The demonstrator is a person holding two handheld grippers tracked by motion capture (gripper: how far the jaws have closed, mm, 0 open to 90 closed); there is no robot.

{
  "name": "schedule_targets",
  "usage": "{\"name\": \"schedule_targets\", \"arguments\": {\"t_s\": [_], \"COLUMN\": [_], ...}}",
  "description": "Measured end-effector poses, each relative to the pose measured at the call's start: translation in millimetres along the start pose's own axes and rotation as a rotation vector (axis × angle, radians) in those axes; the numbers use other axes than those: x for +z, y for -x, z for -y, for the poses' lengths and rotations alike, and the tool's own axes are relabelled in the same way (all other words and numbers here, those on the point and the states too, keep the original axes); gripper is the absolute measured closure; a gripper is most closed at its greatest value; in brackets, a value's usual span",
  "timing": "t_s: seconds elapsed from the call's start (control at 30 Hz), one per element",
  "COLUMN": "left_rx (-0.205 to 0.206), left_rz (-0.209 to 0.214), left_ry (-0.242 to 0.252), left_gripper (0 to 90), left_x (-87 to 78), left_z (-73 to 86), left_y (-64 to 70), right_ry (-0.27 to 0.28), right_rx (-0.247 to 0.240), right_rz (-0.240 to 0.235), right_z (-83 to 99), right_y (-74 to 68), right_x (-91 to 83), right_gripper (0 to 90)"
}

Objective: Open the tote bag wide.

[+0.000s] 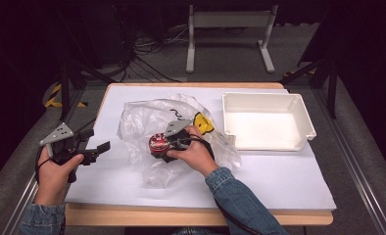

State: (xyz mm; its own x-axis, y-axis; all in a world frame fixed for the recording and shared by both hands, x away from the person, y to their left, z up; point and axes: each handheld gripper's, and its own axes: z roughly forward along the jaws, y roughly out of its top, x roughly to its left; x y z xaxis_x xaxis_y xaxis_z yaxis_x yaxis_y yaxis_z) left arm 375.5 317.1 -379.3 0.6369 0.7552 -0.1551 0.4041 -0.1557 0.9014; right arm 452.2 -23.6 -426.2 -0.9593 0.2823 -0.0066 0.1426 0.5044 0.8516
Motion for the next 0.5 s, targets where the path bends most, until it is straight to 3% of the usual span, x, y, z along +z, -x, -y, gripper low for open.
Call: {"name": "schedule_targets", "arguments": {"t_s": [0.5], "left_rx": [0.0], "left_rz": [0.004], "left_ry": [0.005], "left_gripper": [12.0], "left_x": [0.9], "left_z": [-2.2], "left_y": [0.3], "right_ry": [0.025], "right_rx": [-0.032], "right_rz": [0.0], "right_z": [-32.3], "right_y": [-9.9], "right_x": [-24.1], "right_gripper": [24.9]}}
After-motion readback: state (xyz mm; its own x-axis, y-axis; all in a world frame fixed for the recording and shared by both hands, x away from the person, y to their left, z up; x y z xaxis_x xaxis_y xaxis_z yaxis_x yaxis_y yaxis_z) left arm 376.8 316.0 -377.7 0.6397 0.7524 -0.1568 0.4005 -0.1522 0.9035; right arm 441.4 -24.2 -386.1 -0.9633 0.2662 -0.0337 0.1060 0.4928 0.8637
